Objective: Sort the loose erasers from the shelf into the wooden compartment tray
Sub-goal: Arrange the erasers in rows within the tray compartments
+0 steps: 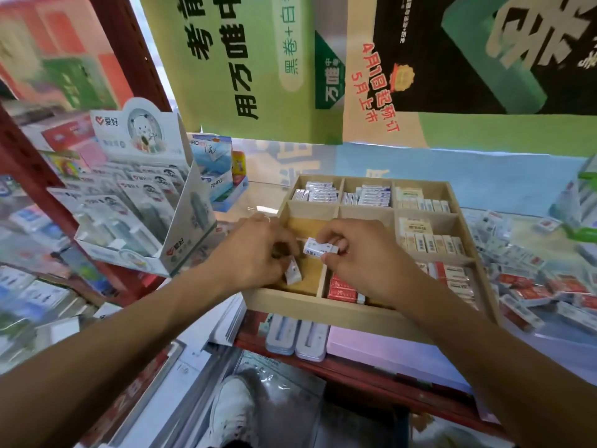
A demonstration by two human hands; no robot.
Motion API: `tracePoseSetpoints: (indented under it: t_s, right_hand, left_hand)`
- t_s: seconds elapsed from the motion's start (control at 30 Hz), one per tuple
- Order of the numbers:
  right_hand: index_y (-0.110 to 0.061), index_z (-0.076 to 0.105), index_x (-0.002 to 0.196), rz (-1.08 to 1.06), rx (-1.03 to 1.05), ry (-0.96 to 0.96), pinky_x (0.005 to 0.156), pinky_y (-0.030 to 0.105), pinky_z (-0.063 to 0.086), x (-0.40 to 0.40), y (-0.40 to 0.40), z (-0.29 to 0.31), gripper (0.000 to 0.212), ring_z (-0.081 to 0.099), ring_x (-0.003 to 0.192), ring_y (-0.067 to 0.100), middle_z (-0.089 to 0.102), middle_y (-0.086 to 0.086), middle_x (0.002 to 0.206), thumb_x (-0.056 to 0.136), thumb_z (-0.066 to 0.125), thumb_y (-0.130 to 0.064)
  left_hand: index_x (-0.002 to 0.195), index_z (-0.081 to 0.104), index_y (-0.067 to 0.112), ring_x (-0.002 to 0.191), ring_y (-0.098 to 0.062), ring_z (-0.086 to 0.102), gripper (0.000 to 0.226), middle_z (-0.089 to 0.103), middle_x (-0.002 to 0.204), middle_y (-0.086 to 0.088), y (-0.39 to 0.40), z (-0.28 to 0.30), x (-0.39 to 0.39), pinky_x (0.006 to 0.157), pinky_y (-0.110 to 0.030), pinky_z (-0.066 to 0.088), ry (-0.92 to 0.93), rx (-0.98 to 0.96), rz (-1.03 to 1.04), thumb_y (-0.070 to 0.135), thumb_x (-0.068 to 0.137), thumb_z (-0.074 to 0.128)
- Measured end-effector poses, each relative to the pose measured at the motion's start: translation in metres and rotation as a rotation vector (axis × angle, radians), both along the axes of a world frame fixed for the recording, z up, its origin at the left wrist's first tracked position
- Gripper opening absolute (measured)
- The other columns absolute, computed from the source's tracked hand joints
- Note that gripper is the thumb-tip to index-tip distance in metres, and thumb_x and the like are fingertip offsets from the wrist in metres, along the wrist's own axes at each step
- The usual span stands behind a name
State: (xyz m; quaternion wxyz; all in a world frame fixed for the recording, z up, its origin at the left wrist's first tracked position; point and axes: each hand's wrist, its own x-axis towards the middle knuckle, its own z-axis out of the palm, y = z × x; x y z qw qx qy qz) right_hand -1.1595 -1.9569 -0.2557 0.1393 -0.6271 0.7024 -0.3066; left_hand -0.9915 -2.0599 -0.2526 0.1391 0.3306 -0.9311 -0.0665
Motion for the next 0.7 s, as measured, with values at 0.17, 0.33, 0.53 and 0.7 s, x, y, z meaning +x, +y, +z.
tracePoseSetpoints:
  t_s: [0.17, 0.33, 0.53, 0.7]
  right_hand:
    - [-0.028, 0.067, 0.104, 0.018, -0.021, 0.023, 0.084, 0.034, 0.052, -0.003, 0.003, -0.005, 0.021, 0.059, 0.092, 0.008, 0.067, -0.009, 0.103, 0.085, 0.067, -0.018]
    - [-0.027, 0.068, 0.103, 0.013, -0.037, 0.000, 0.084, 0.030, 0.051, -0.006, 0.005, -0.007, 0.022, 0.058, 0.092, 0.005, 0.067, -0.010, 0.102, 0.084, 0.068, -0.017]
    - [-0.026, 0.068, 0.105, 0.005, -0.034, -0.013, 0.081, 0.021, 0.046, -0.007, 0.004, -0.006, 0.022, 0.055, 0.089, 0.002, 0.066, -0.012, 0.102, 0.085, 0.069, -0.017]
    - [-0.028, 0.068, 0.105, 0.010, -0.038, -0.026, 0.079, 0.019, 0.045, -0.007, 0.001, -0.004, 0.022, 0.054, 0.089, 0.000, 0.063, -0.015, 0.099, 0.085, 0.070, -0.018]
  left_hand:
    - [0.107, 0.068, 0.041, 0.109, -0.015, 0.042, 0.024, 0.065, 0.109, 0.014, -0.005, 0.015, -0.005, 0.096, -0.035, 0.030, -0.330, -0.012, -0.014, 0.040, 0.082, 0.067]
    - [0.119, 0.062, 0.043, 0.109, -0.014, 0.038, 0.032, 0.061, 0.116, 0.016, -0.012, 0.022, -0.011, 0.095, -0.034, 0.027, -0.495, 0.022, -0.082, 0.041, 0.087, 0.063]
    - [0.123, 0.059, 0.043, 0.103, -0.014, 0.036, 0.033, 0.059, 0.107, 0.010, -0.011, 0.018, -0.013, 0.084, -0.029, 0.020, -0.526, -0.101, -0.133, 0.042, 0.090, 0.059]
    - [0.099, 0.063, 0.038, 0.099, -0.009, 0.049, 0.023, 0.061, 0.104, 0.013, -0.015, 0.007, 0.001, 0.090, -0.033, 0.043, -0.245, 0.001, -0.069, 0.045, 0.078, 0.071]
